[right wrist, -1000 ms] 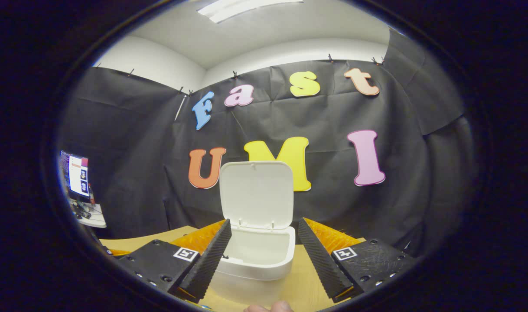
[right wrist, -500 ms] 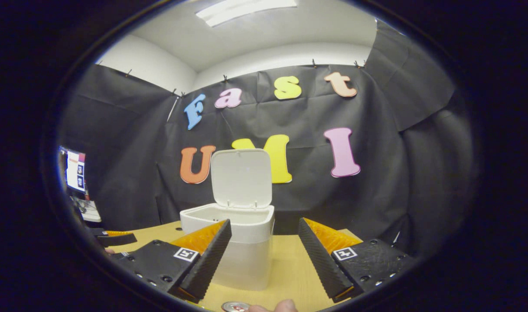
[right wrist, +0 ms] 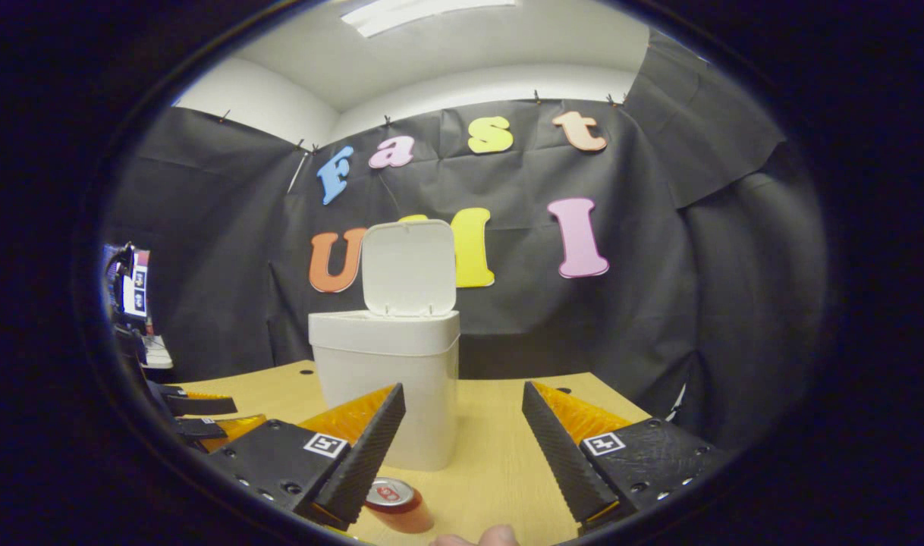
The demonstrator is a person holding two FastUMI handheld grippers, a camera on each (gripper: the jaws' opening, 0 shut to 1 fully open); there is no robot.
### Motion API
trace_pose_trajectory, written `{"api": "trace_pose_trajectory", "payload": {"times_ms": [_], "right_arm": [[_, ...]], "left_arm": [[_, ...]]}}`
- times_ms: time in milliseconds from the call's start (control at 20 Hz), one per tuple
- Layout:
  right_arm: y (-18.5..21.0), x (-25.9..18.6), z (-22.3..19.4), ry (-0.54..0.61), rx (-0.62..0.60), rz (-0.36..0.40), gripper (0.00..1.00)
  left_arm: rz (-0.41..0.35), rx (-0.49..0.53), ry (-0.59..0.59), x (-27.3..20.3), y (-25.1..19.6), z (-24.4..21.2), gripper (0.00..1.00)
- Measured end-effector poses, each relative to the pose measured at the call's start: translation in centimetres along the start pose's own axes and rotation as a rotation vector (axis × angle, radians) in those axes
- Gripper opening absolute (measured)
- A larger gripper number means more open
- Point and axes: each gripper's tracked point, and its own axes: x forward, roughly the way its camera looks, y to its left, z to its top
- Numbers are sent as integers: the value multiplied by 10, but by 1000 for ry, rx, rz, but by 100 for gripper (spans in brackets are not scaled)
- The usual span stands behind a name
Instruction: Press the lid of the desktop garbage bin to open it, pick up the crumpled paper on the desktop and throw it into the bin, then pick up the pop can on the desktop and drop it into the bin, and finally close the garbage bin lid.
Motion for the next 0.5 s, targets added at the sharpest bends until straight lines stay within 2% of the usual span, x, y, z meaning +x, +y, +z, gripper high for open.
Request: {"api": "trace_pose_trajectory", "payload": {"times_ms": [250,500], "right_arm": [[-6,-15,-24,22,-19,-2,96],[-11,-24,-44,54,-7,-7,96]], "left_arm": [[-39,-24,129,8,-16,-57,100],[-57,-25,230,14,-26,-93,100]]}}
